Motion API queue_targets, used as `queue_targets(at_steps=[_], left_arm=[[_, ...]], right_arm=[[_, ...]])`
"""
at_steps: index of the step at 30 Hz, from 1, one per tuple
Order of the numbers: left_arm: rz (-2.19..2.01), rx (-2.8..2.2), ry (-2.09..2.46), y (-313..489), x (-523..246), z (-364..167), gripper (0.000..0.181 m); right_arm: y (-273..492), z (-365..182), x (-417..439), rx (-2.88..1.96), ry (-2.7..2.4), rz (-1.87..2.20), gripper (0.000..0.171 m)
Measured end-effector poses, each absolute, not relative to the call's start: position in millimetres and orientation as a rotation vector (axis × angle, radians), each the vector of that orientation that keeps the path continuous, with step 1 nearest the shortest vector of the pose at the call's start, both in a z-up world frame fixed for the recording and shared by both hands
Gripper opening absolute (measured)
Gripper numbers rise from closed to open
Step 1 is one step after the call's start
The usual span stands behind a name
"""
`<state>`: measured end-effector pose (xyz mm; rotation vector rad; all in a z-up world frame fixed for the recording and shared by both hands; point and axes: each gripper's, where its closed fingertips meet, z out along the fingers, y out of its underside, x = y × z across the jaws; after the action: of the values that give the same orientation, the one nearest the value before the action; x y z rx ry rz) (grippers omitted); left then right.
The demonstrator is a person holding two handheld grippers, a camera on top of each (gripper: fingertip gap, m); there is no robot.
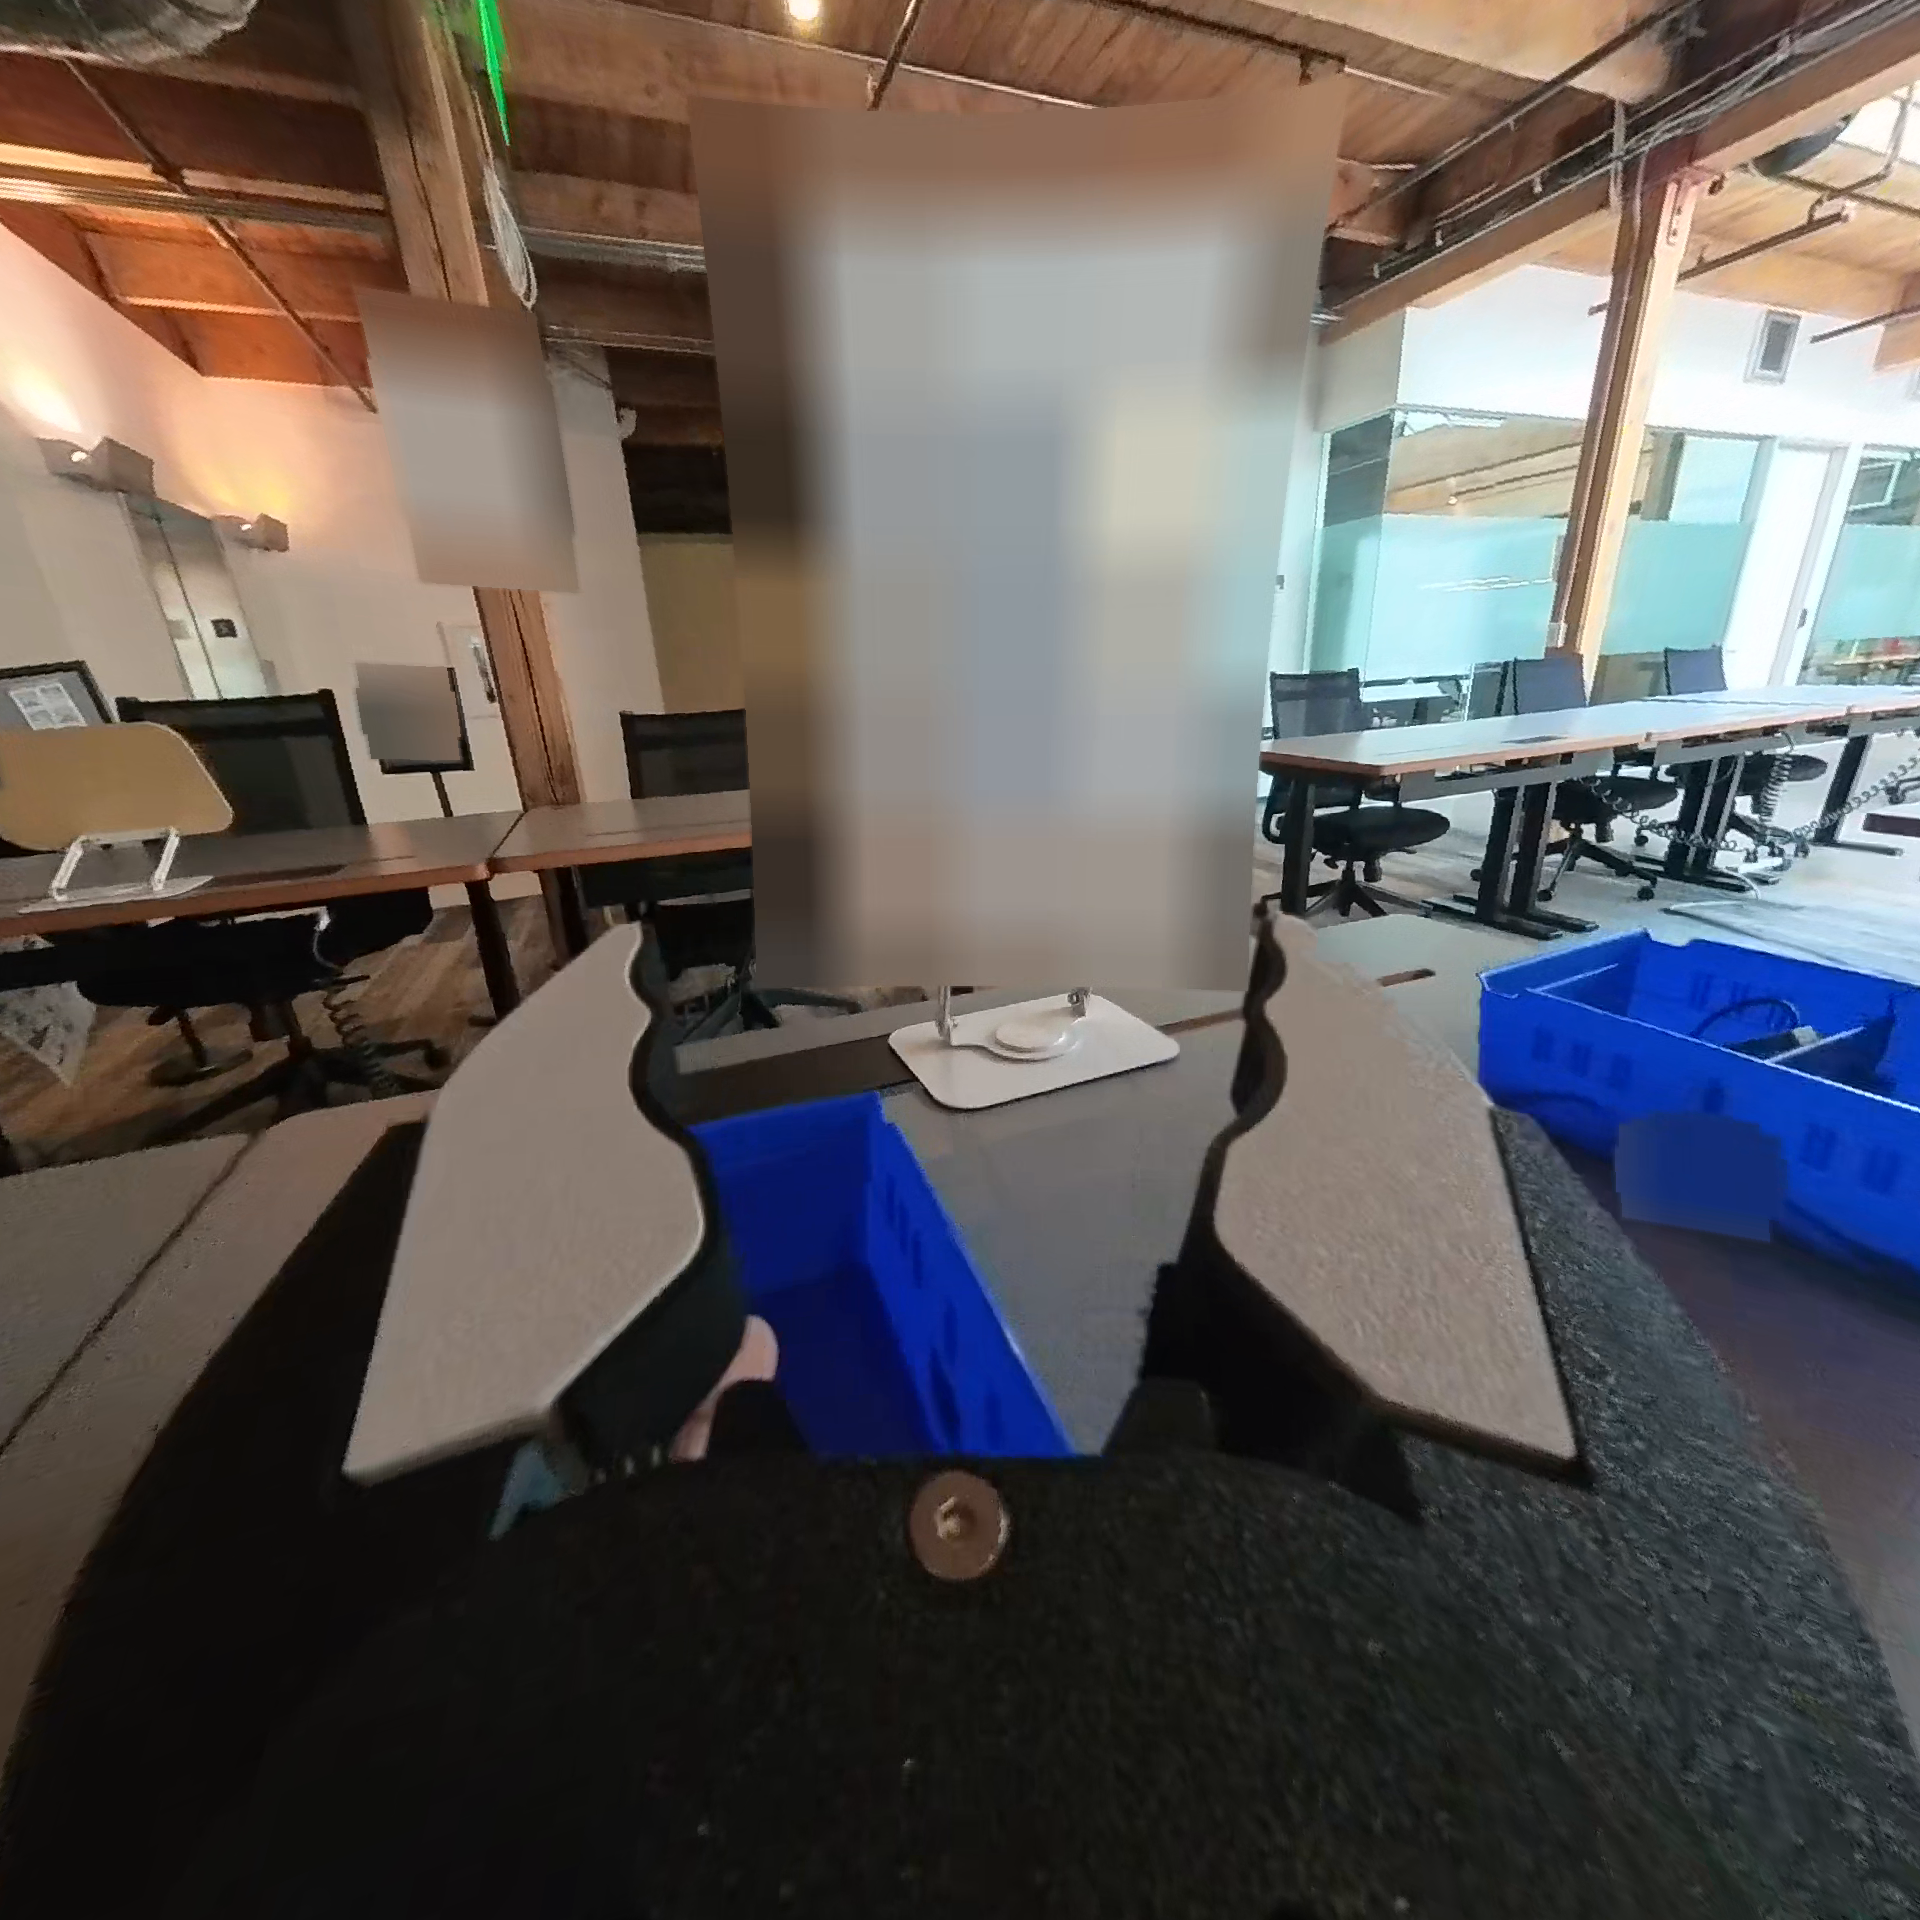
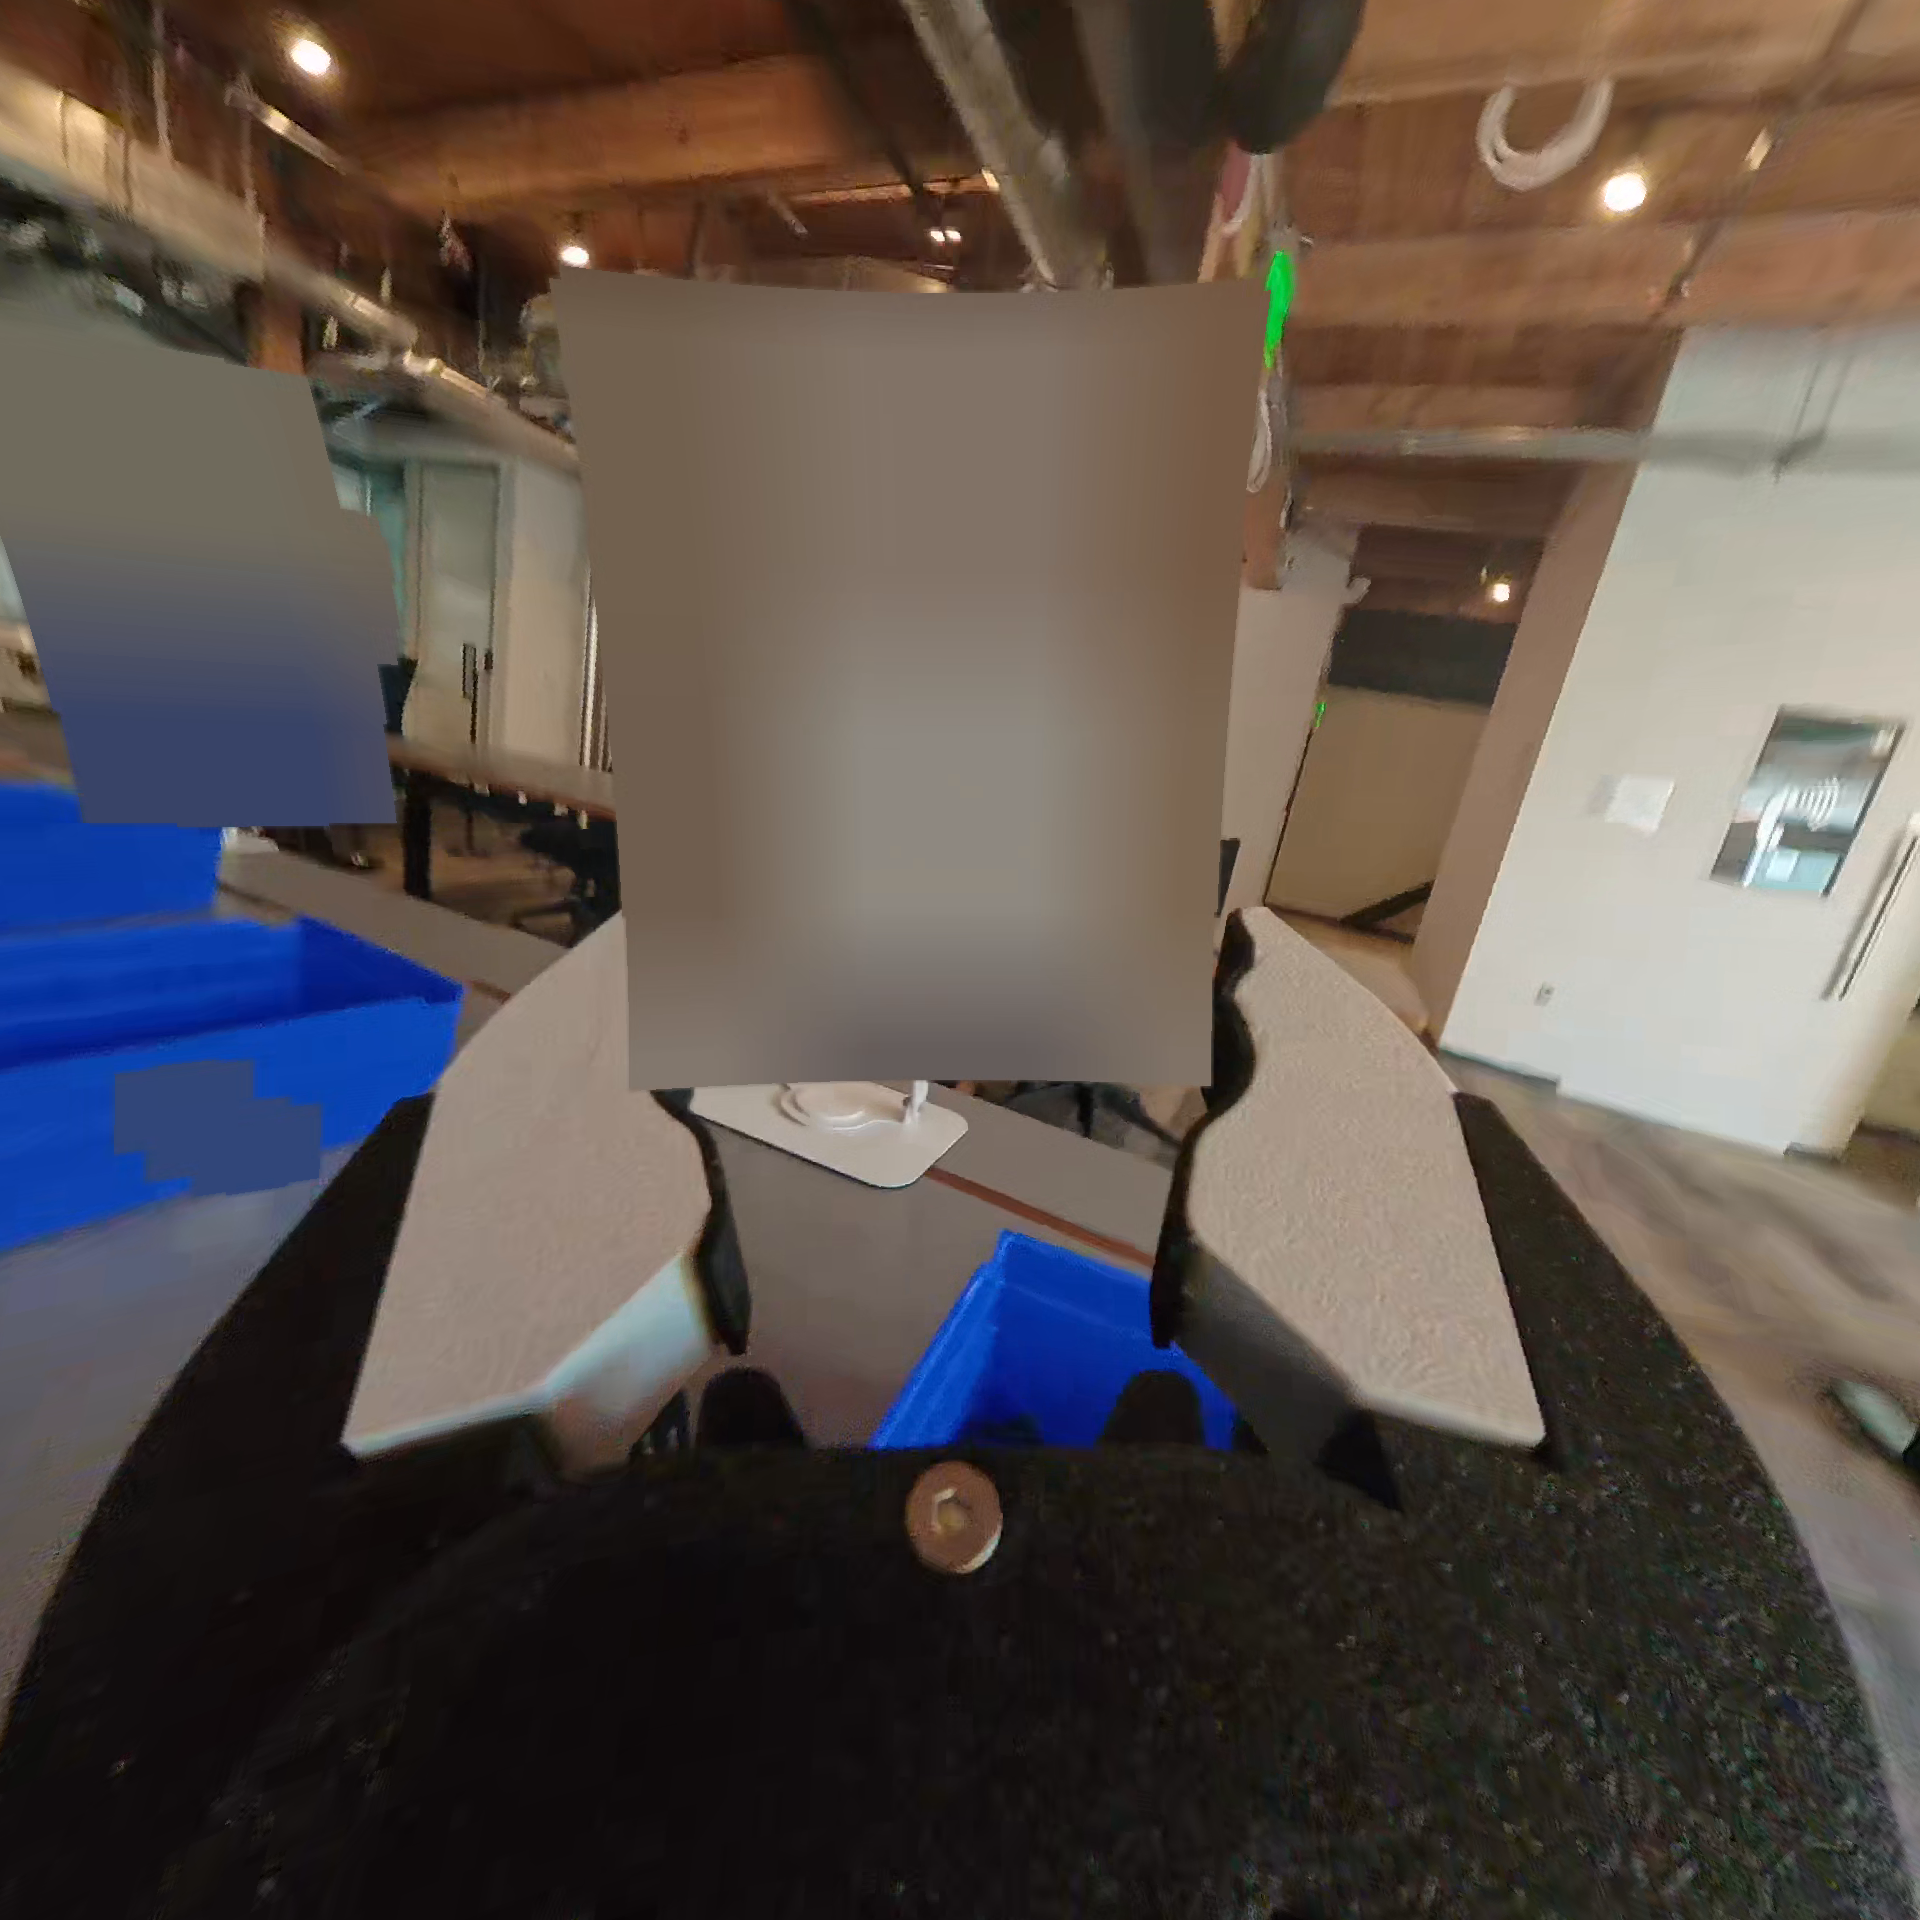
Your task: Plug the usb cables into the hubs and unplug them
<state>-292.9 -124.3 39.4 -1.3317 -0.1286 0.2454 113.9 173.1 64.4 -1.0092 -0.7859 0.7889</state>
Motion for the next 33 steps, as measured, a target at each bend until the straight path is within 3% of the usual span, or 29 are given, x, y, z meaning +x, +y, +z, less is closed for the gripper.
queue_targets(at_steps=[3,6,11,15,26,31,33], left_arm=[[0.178,-1.383,-0.162,-100,-282,31,0.121],[0.198,-1.533,-0.124,-74,-272,5,0.116],[0.346,-1.756,-0.126,-50,-281,-39,0.118],[0.263,-1.902,-0.118,-35,-279,-75,0.118],[0.19,-2.23,-0.134,-30,-293,-159,0.087],[0.208,-2.265,-0.128,-31,-292,-165,0.063],[0.215,-2.272,-0.13,-31,-292,-166,0.057]], right_arm=[[181,47,124,-1.146,-0.747,0.832,0.097],[196,25,132,-1.283,-0.765,0.713,0.087],[196,-36,119,-1.594,-1.008,0.532,0.101],[189,-82,96,-1.763,-1.168,0.473,0.1],[183,-155,82,-1.953,-1.447,0.209,0.078],[179,-170,81,-1.972,-1.54,0.178,0.047],[177,-172,78,-1.948,-1.568,0.185,0.043]])
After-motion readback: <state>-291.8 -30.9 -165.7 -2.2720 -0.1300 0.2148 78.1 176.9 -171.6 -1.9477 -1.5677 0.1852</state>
